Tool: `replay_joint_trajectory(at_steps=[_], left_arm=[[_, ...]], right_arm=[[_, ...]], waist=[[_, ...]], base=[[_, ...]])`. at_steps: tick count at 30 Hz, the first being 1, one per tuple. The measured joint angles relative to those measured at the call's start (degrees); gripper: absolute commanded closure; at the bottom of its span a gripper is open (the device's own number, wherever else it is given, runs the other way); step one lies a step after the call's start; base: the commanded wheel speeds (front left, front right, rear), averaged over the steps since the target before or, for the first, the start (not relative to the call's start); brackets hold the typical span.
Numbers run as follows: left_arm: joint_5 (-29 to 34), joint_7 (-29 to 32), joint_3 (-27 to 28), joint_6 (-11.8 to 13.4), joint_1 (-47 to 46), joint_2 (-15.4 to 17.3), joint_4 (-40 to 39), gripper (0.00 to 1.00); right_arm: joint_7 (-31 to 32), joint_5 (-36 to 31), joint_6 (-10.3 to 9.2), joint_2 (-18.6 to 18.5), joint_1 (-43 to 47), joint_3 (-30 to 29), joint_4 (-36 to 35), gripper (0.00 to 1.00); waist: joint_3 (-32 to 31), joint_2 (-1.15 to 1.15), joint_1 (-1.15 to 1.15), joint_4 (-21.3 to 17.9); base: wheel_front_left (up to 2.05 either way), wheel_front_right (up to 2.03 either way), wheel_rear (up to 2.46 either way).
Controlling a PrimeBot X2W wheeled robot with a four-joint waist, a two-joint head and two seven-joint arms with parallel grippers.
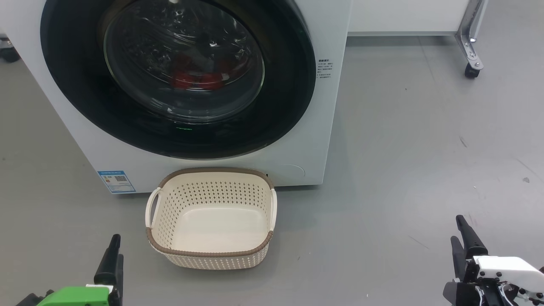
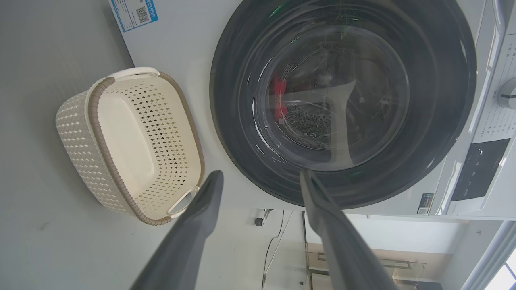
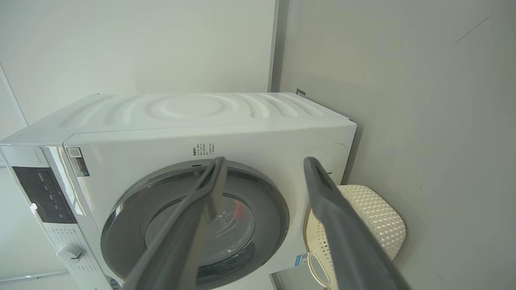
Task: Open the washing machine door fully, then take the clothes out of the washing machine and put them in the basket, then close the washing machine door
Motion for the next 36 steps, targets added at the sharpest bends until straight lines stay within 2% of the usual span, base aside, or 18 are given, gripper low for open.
replay_joint_trajectory(at_steps=[4,16,29,36], left_arm=[[0.51,-0.49,-0.47,0.00,-0.08,0.00,-0.21,0.00],[7.30,-2.48,-2.12,0.00,-1.17,0.96,-1.38,0.00],[17.82,-4.05,-4.94,0.10,-2.17,2.80,-1.89,0.00],[24.60,-5.08,-6.60,1.42,-2.88,3.98,-2.23,0.00]], right_arm=[[-0.60,-1.29,0.00,-0.07,-0.03,0.30,-0.18,0.00],[-2.21,-6.46,0.01,-1.34,-0.18,1.60,-0.47,0.00],[-3.72,-17.70,-0.60,-4.26,-1.52,4.89,-0.94,0.00],[-4.74,-24.42,-2.11,-5.45,-2.13,6.82,-1.18,0.00]], waist=[[0.02,0.00,0.00,0.01],[0.10,0.00,0.00,-0.02],[0.14,0.00,0.00,-0.13],[0.08,0.00,0.00,-0.15]], base=[[0.00,0.00,0.00],[0.00,0.00,0.00],[0.00,0.00,0.00],[0.00,0.00,0.00]])
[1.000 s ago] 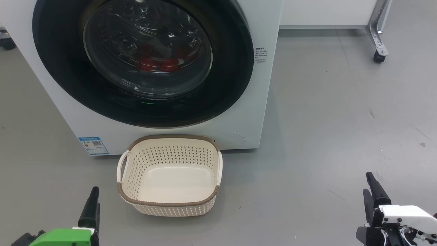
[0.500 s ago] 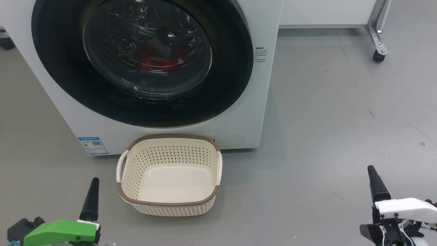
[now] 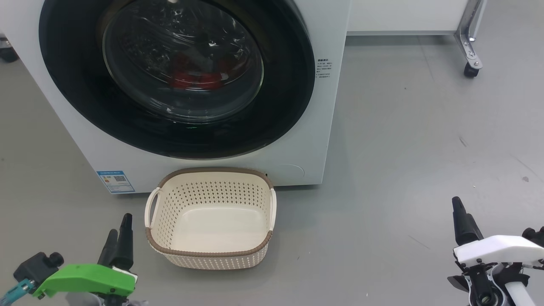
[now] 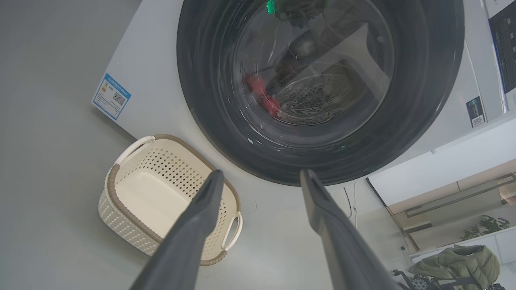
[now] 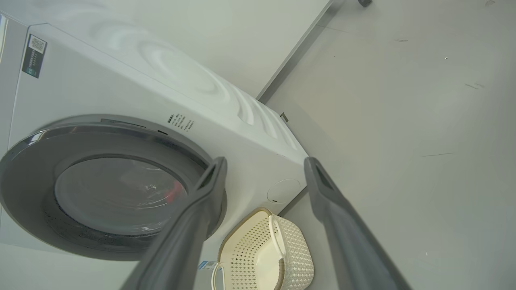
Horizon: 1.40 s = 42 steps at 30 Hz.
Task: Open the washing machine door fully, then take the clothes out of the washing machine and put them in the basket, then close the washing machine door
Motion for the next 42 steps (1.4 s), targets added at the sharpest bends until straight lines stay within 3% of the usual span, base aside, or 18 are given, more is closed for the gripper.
replay_joint_trajectory(at_steps=[15,42], left_arm=[[15.00,-2.01,-3.68,3.23,-0.53,1.05,-1.74,0.00],[34.34,-5.53,-8.32,6.65,-0.76,1.27,-2.90,0.00]], right_arm=[[-2.02,-13.56,-3.43,-1.08,-0.64,4.17,-0.62,0.00],[-5.36,-32.12,-6.56,-1.68,-1.53,9.48,-0.60,0.00]], waist=[[-0.16,0.00,0.00,-0.10],[-0.21,0.00,0.00,-0.02]], base=[[0.00,0.00,0.00],[0.00,0.00,0.00]])
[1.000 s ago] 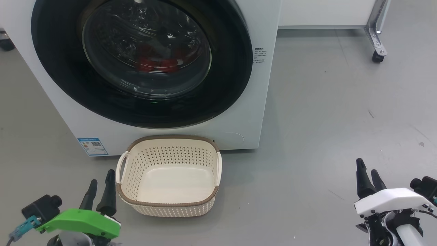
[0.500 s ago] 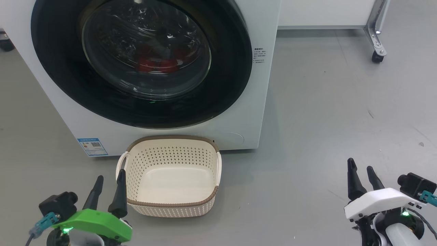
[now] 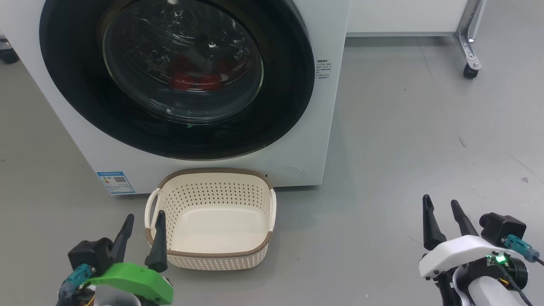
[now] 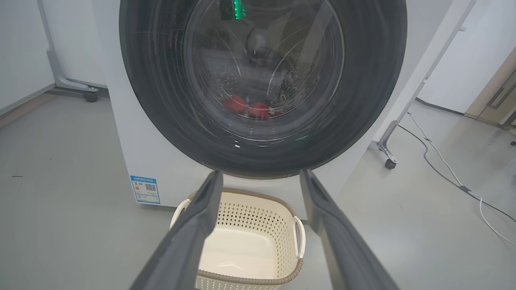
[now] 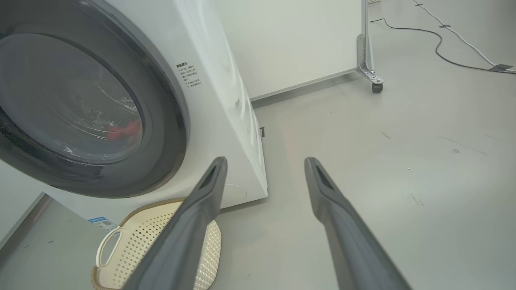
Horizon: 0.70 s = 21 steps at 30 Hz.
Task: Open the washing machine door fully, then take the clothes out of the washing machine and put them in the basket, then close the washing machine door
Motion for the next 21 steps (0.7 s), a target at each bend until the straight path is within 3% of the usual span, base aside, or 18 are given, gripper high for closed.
replay_joint_trajectory(at_steps=[21], left_arm=[[12.33,-2.94,-1.92,2.54,-0.56,-0.03,1.76,0.00]], right_arm=[[-2.70,-13.16,-2.47,-0.24,-0.21,2.30,-0.11,0.00]], waist=[[-0.13,0.00,0.00,0.57]], base=[[0.00,0.00,0.00]])
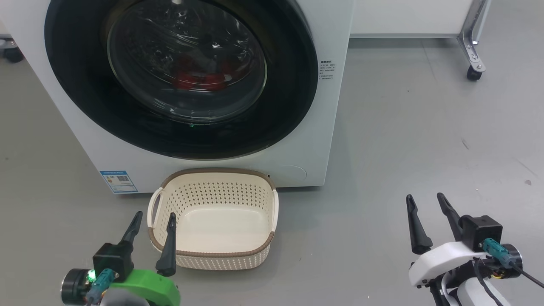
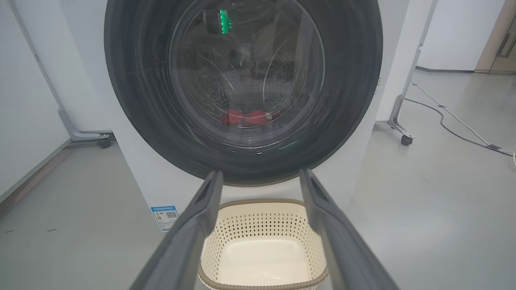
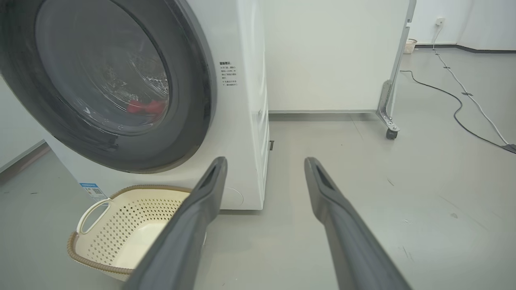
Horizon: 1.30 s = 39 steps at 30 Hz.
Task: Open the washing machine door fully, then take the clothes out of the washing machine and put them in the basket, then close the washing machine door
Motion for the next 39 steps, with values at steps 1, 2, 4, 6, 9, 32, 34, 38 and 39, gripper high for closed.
replay_joint_trajectory(at_steps=[1,2,4,6,9,32,34,38,39], left_arm=[[0.54,0.00,-0.07,0.05,-0.05,-0.01,0.04,0.00],[0.96,-0.02,-0.12,0.18,-0.17,-0.03,0.13,0.00],[2.45,-0.09,-0.46,0.48,-0.52,-0.03,0.25,0.00],[3.85,-0.62,-0.68,0.57,-0.86,-0.02,0.26,0.00],[5.33,-1.09,-0.82,1.04,-1.14,-0.03,0.37,0.00],[4.74,-1.09,0.37,1.05,-1.16,-1.47,1.87,0.00],[4.74,-1.09,0.38,1.05,-1.16,-1.52,1.92,0.00],[4.74,-1.09,0.40,1.05,-1.16,-1.66,2.09,0.00],[4.74,-1.09,0.41,1.05,-1.16,-1.71,2.10,0.00]], right_arm=[[-0.02,-0.51,0.00,0.01,-0.01,0.08,-0.02,0.00],[-0.30,-1.03,-0.02,0.02,-0.01,0.15,-0.02,0.00],[-0.43,-2.34,-0.04,0.15,-0.01,0.23,-0.09,0.00],[-0.52,-3.31,-0.55,0.29,-0.01,0.29,-0.16,0.00],[-1.00,-4.72,-1.03,0.54,-0.01,0.24,-0.25,0.00],[-1.00,-5.32,-1.54,2.43,0.37,-3.15,-0.31,0.00],[-1.00,-5.33,-1.54,2.55,0.38,-3.30,-0.33,0.00],[-1.00,-5.49,-1.54,2.74,0.42,-3.43,-0.46,0.09],[-1.00,-5.67,-1.54,2.75,0.43,-3.48,-0.48,1.00]], waist=[[0.01,0.00,0.00,0.03],[0.01,0.00,0.00,0.05],[0.01,0.00,0.00,0.10],[0.01,0.00,0.00,0.13],[-0.01,0.00,0.00,0.15],[-0.37,0.00,0.00,0.14],[-0.38,0.00,0.00,0.15],[-0.38,0.00,0.00,0.16],[-0.38,0.00,0.00,0.16]], base=[[0.00,0.00,0.00],[0.00,0.00,0.00],[0.00,0.00,0.00],[0.00,0.00,0.00],[0.00,0.00,0.00],[0.00,0.00,0.00],[0.00,0.00,0.00],[0.00,0.00,0.00],[0.00,0.00,0.00]])
